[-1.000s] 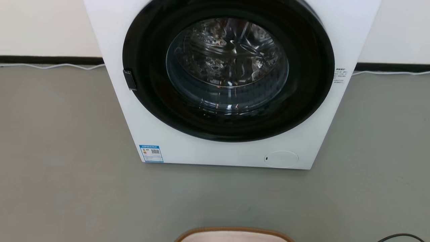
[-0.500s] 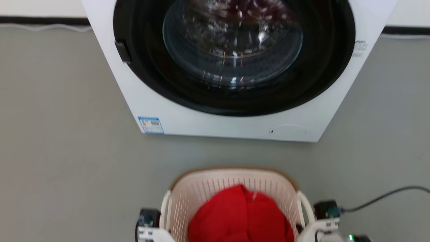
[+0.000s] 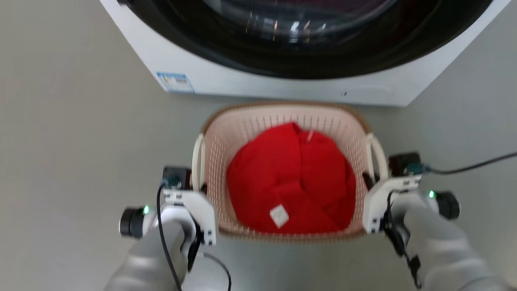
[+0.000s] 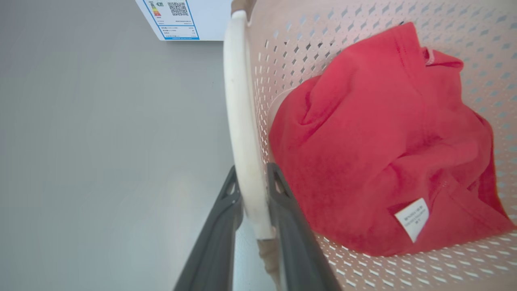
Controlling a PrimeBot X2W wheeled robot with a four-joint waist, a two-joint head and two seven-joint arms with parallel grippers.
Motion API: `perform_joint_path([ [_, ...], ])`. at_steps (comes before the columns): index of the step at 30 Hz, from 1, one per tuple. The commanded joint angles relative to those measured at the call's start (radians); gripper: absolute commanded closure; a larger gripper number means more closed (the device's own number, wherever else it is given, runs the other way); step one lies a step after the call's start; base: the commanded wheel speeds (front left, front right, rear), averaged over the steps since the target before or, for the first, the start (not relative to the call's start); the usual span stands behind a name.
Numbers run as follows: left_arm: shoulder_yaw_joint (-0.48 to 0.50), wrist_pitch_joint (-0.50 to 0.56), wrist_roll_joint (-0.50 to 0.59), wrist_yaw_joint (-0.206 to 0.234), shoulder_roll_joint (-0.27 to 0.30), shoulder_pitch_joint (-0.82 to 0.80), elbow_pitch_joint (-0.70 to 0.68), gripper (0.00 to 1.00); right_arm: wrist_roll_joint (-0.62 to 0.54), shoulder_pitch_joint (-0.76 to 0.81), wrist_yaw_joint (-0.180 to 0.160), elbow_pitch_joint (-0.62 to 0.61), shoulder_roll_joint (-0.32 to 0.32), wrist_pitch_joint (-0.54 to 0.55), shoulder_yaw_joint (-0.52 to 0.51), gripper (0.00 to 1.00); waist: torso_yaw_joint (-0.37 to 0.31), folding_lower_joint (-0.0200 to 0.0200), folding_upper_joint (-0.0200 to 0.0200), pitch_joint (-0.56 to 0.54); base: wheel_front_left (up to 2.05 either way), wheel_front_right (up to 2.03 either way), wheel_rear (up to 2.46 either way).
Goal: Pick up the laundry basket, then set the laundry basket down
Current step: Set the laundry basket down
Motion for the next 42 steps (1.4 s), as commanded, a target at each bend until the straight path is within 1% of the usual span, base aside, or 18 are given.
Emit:
perform_joint_path([
  [1,0.019,-0.016,0.002,0.016,0.024,-0.064,-0.008,1.00,-0.056,-0.028,0.025,-0.015,0.011,-0.019,-0.016,1.00,0.014,0.0000,0.0000,0.100,0.00,0.00,0.00],
  [7,0.019,-0.025,0.003,0.023,0.024,-0.151,-0.027,1.00,-0.211,-0.106,0.025,-0.015,0.004,-0.024,-0.160,1.00,0.027,0.0000,0.0000,0.213,0.00,0.00,0.00],
  [14,0.015,-0.030,0.000,0.030,0.024,-0.217,-0.039,1.00,-0.381,-0.156,0.025,-0.015,0.011,-0.021,-0.311,1.00,0.040,0.0000,0.0000,0.311,0.00,0.00,0.00],
  [26,0.016,-0.033,0.014,0.039,0.024,-0.310,-0.045,1.00,-0.619,-0.223,0.025,-0.015,0.026,-0.032,-0.528,1.00,0.051,0.0000,0.0000,0.422,0.00,0.00,0.00],
  [33,0.029,-0.033,0.034,0.046,0.024,-0.335,-0.061,1.00,-0.707,-0.252,0.025,-0.024,0.028,-0.035,-0.604,1.00,0.058,0.0000,0.0000,0.467,0.00,0.00,0.00],
  [42,0.047,-0.033,0.060,0.053,0.024,-0.347,-0.082,1.00,-0.755,-0.259,0.025,-0.038,0.028,-0.043,-0.641,1.00,0.071,0.0000,0.0000,0.501,0.00,0.00,0.00],
])
